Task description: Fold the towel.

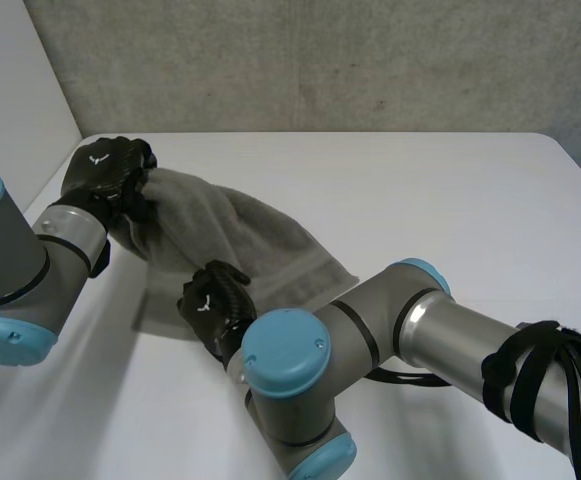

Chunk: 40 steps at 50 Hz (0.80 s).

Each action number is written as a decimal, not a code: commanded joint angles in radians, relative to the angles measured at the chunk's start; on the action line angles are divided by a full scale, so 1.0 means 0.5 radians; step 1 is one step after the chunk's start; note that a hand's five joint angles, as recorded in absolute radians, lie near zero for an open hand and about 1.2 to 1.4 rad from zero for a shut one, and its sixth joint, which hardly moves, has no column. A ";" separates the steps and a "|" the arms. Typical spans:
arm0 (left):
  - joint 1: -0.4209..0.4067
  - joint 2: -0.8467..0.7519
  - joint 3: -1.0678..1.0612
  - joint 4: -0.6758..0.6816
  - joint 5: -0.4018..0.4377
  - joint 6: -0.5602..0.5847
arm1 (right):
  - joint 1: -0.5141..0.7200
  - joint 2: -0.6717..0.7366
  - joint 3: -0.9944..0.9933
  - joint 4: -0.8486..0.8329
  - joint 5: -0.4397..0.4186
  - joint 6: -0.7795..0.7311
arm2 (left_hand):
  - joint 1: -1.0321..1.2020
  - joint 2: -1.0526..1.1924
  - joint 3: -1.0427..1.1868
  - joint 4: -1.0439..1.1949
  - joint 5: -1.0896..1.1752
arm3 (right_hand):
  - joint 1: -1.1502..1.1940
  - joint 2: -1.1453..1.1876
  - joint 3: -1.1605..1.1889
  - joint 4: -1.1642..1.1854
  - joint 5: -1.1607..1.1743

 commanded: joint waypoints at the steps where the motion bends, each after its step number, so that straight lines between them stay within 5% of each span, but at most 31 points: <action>1: -0.008 0.005 -0.002 -0.004 -0.008 -0.004 | -0.016 -0.014 0.014 0.008 0.006 0.009 | -0.238 -0.380 -0.436 -0.369 -0.806 | 0.429 0.589 0.475 0.462 0.445; 10: -0.063 0.085 -0.054 -0.022 -0.032 0.017 | -0.114 -0.128 0.180 0.051 -0.003 0.033 | -0.238 -0.380 -0.436 -0.369 -0.806 | 0.429 0.589 0.475 0.462 0.445; 21: -0.130 0.128 -0.220 -0.044 -0.032 0.128 | -0.574 -0.775 0.634 0.407 -0.245 0.254 | -0.238 -0.380 -0.436 -0.369 -0.806 | 0.429 0.589 0.475 0.462 0.445; 28: -0.464 0.072 -0.232 -0.050 -0.136 0.220 | -0.920 -0.977 0.729 0.593 -0.518 0.741 | -0.442 -0.584 -0.640 -0.573 -1.010 | 0.429 0.589 0.475 0.462 0.445; 40: -0.867 -0.121 -0.177 -0.034 -0.431 0.238 | -1.240 -0.968 0.750 0.790 -0.561 0.901 | -1.400 -1.542 -1.598 -1.531 -1.968 | 0.429 0.589 0.475 0.462 0.445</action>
